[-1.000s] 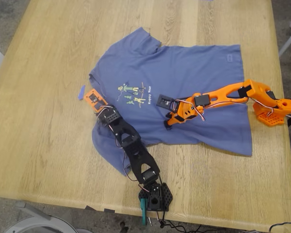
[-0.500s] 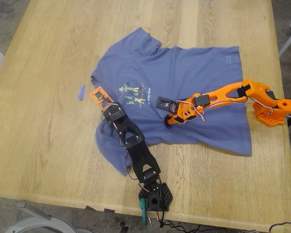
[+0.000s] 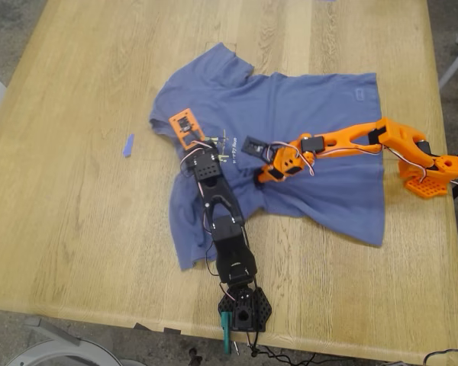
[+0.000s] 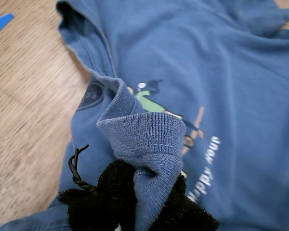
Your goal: Fold a T-shirt
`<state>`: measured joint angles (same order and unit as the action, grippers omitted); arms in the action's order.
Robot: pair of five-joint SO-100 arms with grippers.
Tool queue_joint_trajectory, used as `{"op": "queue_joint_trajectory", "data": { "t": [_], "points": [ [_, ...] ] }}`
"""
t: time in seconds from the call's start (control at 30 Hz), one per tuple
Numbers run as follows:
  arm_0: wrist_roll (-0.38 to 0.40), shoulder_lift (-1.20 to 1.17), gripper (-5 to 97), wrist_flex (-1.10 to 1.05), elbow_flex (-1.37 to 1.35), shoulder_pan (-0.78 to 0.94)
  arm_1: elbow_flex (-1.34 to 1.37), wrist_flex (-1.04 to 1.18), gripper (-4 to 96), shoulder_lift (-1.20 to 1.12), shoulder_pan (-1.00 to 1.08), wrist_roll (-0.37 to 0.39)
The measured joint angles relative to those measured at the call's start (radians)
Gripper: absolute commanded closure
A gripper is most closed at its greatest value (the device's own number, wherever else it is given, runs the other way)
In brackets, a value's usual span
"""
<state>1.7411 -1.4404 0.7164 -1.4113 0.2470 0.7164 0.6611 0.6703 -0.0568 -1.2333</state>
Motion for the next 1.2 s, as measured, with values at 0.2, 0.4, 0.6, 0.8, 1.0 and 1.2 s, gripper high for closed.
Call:
{"op": "queue_joint_trajectory", "data": {
  "t": [0.2, 0.4, 0.6, 0.8, 1.0, 1.2],
  "points": [
    [0.003, -0.087, 92, 0.008, -0.058, -0.087, -0.571, 0.229, 91.2, -0.304, 0.081, -0.006],
    [-0.008, -0.124, 92, 0.008, -0.067, -0.221, -0.793, 0.33, 91.2, -0.38, 0.143, -0.008],
    [-0.008, -0.175, 92, 0.017, -0.104, -0.348, -0.802, 0.376, 91.2, -0.376, 0.19, -0.008],
    [-0.008, -0.198, 92, 0.038, -0.112, -0.382, -0.802, 0.546, 91.2, -0.284, 0.232, 0.005],
    [-0.008, -0.199, 92, 0.04, -0.112, -0.407, -0.802, 0.744, 91.2, -0.183, 0.253, 0.015],
    [-0.008, -0.199, 92, 0.04, -0.13, -0.469, -0.802, 0.91, 91.2, -0.109, 0.261, 0.028]
  ]
}}
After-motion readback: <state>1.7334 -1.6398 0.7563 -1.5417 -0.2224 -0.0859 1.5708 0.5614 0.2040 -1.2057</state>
